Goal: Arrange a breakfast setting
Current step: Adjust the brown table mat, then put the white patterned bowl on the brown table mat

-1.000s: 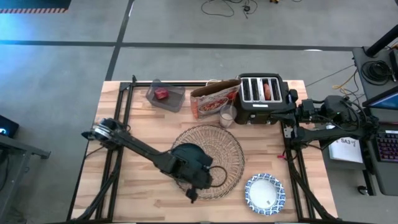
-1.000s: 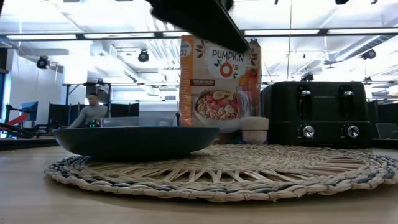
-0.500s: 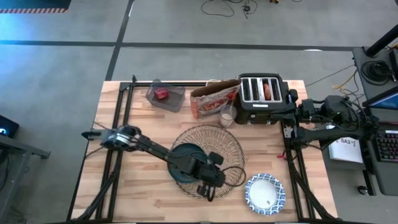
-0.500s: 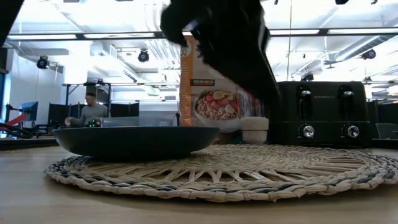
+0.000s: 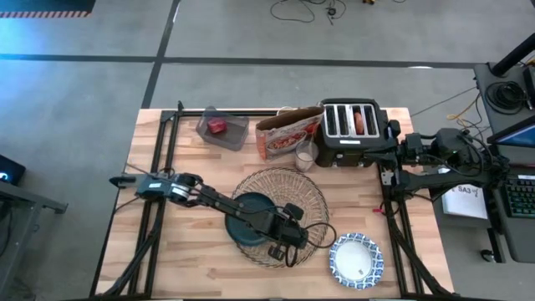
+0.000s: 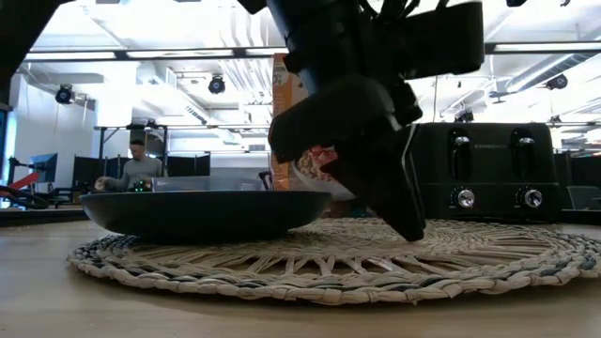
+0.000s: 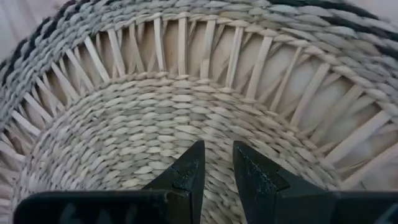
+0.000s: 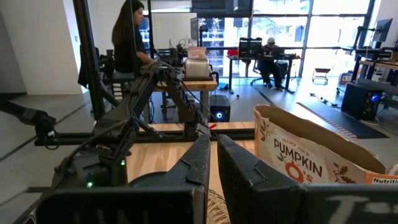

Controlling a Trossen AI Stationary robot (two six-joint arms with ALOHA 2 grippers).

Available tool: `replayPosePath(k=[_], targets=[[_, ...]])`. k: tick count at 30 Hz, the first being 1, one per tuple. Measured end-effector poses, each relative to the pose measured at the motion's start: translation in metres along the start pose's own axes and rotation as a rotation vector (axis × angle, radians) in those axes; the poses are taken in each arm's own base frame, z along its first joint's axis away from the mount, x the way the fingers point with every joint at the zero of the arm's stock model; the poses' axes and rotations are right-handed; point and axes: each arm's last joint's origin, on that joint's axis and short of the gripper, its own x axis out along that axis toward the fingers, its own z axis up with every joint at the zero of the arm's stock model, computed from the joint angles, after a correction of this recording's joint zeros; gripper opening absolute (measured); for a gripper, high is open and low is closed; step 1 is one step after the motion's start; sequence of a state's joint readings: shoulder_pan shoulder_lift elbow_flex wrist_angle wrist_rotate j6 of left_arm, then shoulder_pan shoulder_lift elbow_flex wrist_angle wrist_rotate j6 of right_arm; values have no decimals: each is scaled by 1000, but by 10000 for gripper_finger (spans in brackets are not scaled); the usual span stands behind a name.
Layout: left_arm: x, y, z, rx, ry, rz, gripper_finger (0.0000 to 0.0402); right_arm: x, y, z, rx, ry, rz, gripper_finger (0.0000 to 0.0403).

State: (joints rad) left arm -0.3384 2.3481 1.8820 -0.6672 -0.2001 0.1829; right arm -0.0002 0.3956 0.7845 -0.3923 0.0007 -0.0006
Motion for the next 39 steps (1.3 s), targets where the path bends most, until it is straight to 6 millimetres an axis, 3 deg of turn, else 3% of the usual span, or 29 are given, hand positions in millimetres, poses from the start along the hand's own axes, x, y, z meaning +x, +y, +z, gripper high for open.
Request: replayPosePath(k=[19, 26, 30, 34, 39], targets=[[-2, -4, -24, -29, 236, -31, 66, 0, 0, 0, 0, 0, 0, 22], [-8, -5, -25, -39, 253, -33, 66, 0, 0, 0, 0, -1, 0, 22], [-24, -3, -19, -26, 260, -48, 66, 0, 0, 0, 0, 0, 0, 22], [-62, -5, -11, -23, 227, -70, 66, 0, 0, 0, 0, 0, -1, 22], [-101, -7, -24, -86, 224, -63, 66, 0, 0, 0, 0, 0, 0, 22]])
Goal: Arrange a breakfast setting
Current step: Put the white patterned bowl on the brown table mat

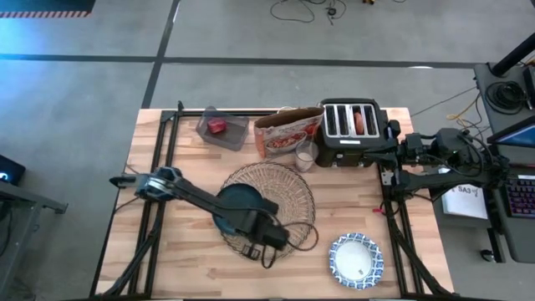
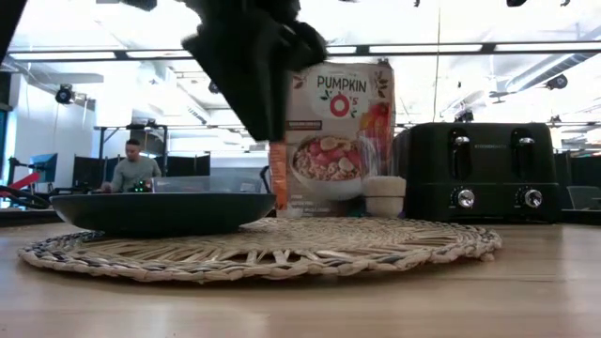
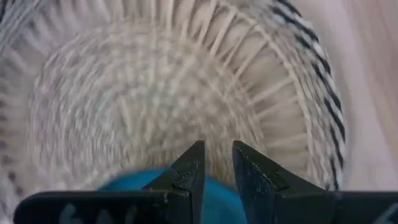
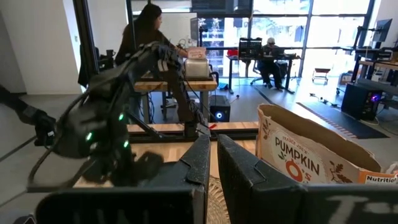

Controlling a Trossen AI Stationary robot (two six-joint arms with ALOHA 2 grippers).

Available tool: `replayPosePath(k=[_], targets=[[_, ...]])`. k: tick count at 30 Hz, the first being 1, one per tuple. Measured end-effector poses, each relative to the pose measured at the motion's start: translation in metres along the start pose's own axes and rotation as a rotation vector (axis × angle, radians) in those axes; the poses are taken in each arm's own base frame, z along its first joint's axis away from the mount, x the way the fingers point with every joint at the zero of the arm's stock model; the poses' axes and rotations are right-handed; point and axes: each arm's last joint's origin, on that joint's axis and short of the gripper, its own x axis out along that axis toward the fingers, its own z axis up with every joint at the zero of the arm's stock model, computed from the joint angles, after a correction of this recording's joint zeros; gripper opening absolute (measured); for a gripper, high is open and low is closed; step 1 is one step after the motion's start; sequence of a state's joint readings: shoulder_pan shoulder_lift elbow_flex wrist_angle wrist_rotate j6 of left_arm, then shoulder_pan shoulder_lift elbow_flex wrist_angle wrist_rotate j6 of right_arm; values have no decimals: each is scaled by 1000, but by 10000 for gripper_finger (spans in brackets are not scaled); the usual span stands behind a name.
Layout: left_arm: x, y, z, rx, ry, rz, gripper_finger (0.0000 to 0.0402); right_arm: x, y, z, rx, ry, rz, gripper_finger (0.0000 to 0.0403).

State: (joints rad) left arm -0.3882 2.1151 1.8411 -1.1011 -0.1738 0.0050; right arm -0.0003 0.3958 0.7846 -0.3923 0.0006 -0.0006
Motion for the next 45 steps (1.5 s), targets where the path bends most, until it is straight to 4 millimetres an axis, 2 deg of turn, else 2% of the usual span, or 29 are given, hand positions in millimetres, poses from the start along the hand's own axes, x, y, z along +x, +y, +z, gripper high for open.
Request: replayPosePath(k=[4, 6, 12, 18, 26, 33, 37, 40, 45], targets=[[-33, 4, -28, -92, -74, 19, 66, 0, 0, 0, 0, 0, 0, 22], [-41, 4, -43, -128, -127, 16, 66, 0, 0, 0, 0, 0, 0, 22], [-80, 11, -90, -225, -365, 30, 66, 0, 0, 0, 0, 0, -1, 22], [-101, 14, -139, -337, -602, 80, 66, 0, 0, 0, 0, 0, 0, 22], [-102, 10, -186, -398, -874, 22, 66, 0, 0, 0, 0, -1, 0, 22], [-89, 8, -213, -410, -940, 10, 66, 0, 0, 4, 0, -39, 0, 22], [-85, 8, -219, -393, -963, 17, 66, 1, 0, 4, 15, -44, 0, 22], [-82, 7, -219, -381, -980, 25, 66, 5, 0, 6, 93, -48, 2, 22], [-75, 6, -215, -373, -956, 29, 66, 24, 0, 6, 90, -32, -14, 22]])
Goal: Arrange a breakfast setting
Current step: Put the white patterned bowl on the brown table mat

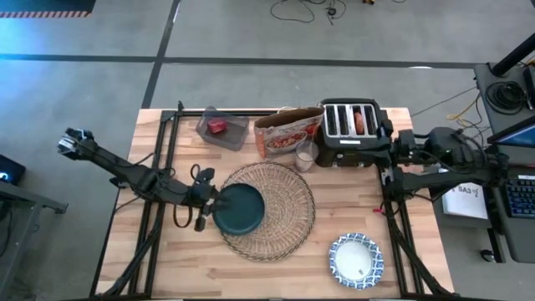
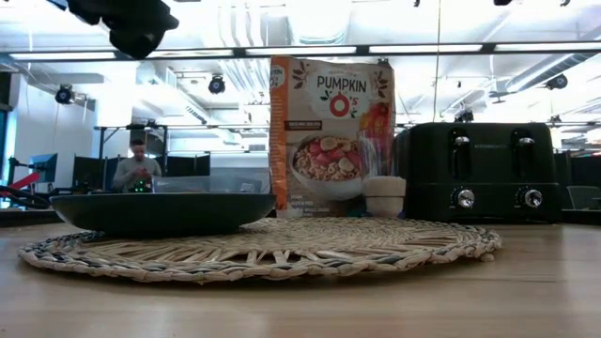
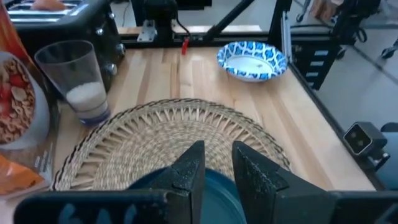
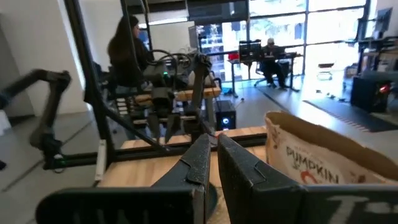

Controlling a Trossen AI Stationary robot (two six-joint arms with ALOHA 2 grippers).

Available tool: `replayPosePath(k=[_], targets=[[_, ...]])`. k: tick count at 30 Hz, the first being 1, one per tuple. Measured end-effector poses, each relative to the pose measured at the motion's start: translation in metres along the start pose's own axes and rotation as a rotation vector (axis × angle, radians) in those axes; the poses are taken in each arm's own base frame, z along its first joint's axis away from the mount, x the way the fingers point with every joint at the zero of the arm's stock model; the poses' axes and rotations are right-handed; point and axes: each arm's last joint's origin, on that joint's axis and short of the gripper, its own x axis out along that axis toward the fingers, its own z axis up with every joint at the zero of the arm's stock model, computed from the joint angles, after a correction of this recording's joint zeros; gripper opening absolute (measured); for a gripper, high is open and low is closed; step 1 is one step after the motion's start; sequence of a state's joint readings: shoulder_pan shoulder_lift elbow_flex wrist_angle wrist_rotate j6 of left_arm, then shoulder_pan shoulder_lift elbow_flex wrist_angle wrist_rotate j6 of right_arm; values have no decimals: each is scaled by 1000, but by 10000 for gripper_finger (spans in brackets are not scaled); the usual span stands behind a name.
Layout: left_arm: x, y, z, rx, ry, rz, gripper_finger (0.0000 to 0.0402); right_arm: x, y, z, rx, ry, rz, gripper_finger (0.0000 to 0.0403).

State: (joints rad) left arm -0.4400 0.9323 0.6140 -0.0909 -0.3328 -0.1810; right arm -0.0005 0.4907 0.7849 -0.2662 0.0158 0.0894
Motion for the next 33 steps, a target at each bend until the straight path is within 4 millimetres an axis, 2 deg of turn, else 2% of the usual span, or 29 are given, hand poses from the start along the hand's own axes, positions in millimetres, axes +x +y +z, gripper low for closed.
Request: replayPosePath(k=[4, 9, 12, 15, 17, 19, 25, 30, 33], targets=[[10, -4, -2, 11, 16, 1, 66, 38, -4, -16, 84, 137, -115, 22], [22, -6, -5, 34, 30, 6, 66, 63, -10, -31, 112, 217, -315, 22], [21, -6, -5, 21, 21, -15, 66, 67, -10, -30, 169, 286, -365, 22], [18, -6, -6, 15, -9, -39, 66, 64, -10, -33, 296, 434, -427, 22], [17, -6, -10, 22, -23, -60, 66, 63, -10, -27, 367, 466, -471, 22], [18, -5, -17, 35, -57, -72, 66, 63, -10, -32, 410, 555, -518, 22], [19, -3, -40, 68, -188, -131, 66, 83, -6, -38, 592, 664, -473, 29], [14, 1, -52, 100, -262, -141, 66, 104, 0, -53, 727, 825, -456, 61], [8, 4, -51, 120, -299, -134, 66, 113, 6, -64, 766, 976, -455, 84]])
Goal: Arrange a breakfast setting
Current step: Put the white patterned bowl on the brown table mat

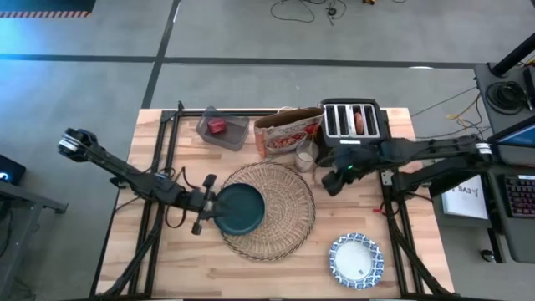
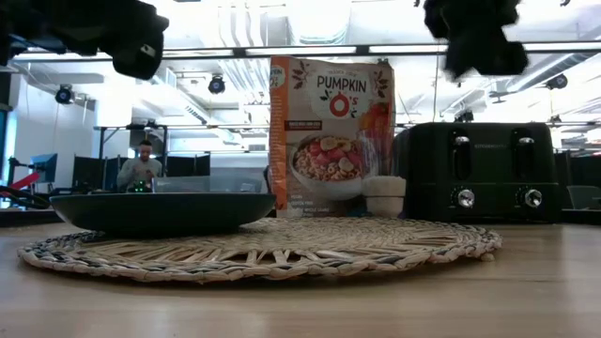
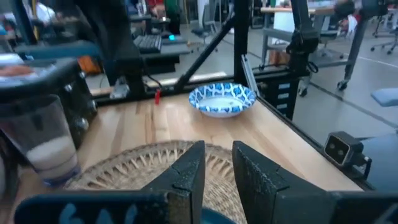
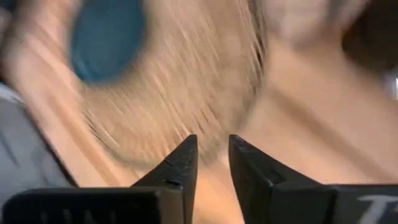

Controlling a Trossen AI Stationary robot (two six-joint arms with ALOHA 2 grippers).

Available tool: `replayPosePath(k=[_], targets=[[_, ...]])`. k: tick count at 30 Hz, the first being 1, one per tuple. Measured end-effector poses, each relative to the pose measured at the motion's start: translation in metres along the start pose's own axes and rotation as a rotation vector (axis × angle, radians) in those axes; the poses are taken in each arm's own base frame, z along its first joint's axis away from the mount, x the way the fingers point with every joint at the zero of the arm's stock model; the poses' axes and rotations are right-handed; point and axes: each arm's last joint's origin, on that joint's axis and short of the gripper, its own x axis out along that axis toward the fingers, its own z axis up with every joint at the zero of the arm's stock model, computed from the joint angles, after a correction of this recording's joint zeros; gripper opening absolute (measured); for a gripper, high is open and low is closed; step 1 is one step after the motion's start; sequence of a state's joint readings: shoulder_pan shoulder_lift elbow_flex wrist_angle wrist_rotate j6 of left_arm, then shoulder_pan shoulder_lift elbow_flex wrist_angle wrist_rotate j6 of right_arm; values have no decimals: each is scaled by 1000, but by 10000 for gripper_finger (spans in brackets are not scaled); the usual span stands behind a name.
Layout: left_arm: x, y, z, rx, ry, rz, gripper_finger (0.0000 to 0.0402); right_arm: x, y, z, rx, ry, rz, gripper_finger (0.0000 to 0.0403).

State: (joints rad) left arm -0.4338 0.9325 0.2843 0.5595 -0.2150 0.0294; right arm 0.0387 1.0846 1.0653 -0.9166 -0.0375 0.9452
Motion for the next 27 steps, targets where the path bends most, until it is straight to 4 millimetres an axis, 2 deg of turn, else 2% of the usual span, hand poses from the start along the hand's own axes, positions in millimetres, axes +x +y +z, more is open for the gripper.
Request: replayPosePath(k=[4, 9, 19, 27], targets=[[-9, 3, 8, 32, -56, 5, 66, 15, 10, -9, -32, 183, -98, 103], [-16, 4, 13, 71, -88, 9, 66, 27, 29, -31, -158, 302, -179, 100], [-13, 1, 12, 104, -78, -49, 66, 53, 60, -94, -410, 450, -233, 80], [-7, -6, 11, 111, -106, -73, 66, 68, 67, -130, -643, 531, -259, 68]])
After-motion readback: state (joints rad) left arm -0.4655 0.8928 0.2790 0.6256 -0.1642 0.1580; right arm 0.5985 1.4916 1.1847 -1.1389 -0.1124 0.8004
